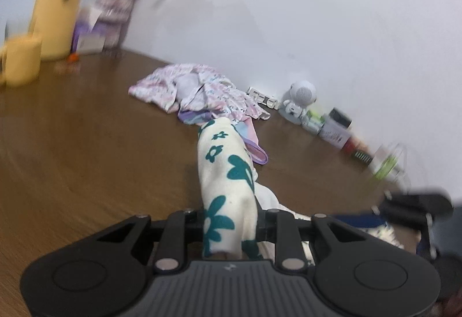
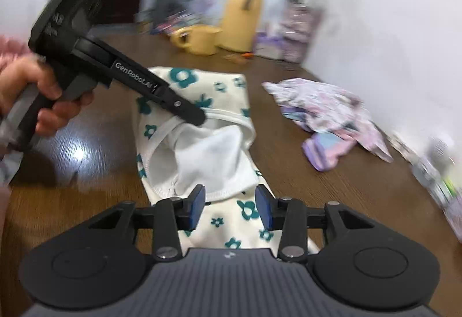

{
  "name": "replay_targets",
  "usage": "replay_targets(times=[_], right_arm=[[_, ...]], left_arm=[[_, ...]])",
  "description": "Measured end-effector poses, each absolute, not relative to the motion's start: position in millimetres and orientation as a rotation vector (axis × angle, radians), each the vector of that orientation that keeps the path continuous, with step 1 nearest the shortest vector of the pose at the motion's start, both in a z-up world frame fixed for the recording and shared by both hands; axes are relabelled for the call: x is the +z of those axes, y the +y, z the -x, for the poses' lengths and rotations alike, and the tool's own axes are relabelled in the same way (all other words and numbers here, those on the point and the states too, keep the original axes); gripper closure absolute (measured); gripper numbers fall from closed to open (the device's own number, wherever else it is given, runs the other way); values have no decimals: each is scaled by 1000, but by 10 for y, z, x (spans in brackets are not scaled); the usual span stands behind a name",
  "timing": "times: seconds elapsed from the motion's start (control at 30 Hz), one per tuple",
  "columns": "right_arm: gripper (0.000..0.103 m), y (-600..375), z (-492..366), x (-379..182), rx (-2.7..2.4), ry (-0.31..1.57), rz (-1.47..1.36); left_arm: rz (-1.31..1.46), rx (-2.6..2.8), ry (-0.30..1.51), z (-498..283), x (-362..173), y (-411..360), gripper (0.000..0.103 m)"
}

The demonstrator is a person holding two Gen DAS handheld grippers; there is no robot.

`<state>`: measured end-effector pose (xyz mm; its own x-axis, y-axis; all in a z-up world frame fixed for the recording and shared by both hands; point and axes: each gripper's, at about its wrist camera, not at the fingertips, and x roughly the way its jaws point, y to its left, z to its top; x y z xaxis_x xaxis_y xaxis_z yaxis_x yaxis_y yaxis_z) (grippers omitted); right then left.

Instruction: Fold clothes

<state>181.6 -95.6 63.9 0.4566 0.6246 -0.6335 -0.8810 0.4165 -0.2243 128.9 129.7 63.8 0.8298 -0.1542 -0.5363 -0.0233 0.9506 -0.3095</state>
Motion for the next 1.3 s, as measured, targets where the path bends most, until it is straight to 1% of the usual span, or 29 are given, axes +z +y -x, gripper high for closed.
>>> replay_targets(times=[0.2, 0.33, 0.37, 0.4, 0.47, 0.53, 0.7, 0.87, 1.17, 1.3], right_arm=[[65, -603, -2145, 394, 1156, 633, 677], [64, -650, -2199, 378, 1191, 639, 624], [62, -684, -2207, 386, 1201, 639, 607], [59, -796, -2197, 429, 1213, 635, 580], [37, -1038, -2189, 506, 1211, 632, 546], [32, -1259, -2178, 551, 1192, 645, 532], [32, -1711, -2170, 535, 1121, 702, 516], [32, -2008, -2173, 479, 1087, 706, 454], [32, -2095, -2152, 356, 1099, 697, 406], [32, -2133, -2096, 329, 1097, 685, 414]], left_arm=[[94, -37, 568, -1267, 791, 894, 81], [-66, -26, 548, -1274, 860, 598, 81], [-101, -28, 543, -1274, 864, 527, 81], [-137, -29, 537, -1274, 867, 457, 81], [-206, -34, 528, -1278, 869, 323, 81], [-265, -40, 521, -1286, 859, 204, 81], [-428, -46, 494, -1278, 786, -153, 81], [-562, -58, 479, -1252, 677, -421, 81], [-831, -45, 452, -1240, 291, -885, 81], [-896, -77, 469, -1274, 137, -1016, 81]])
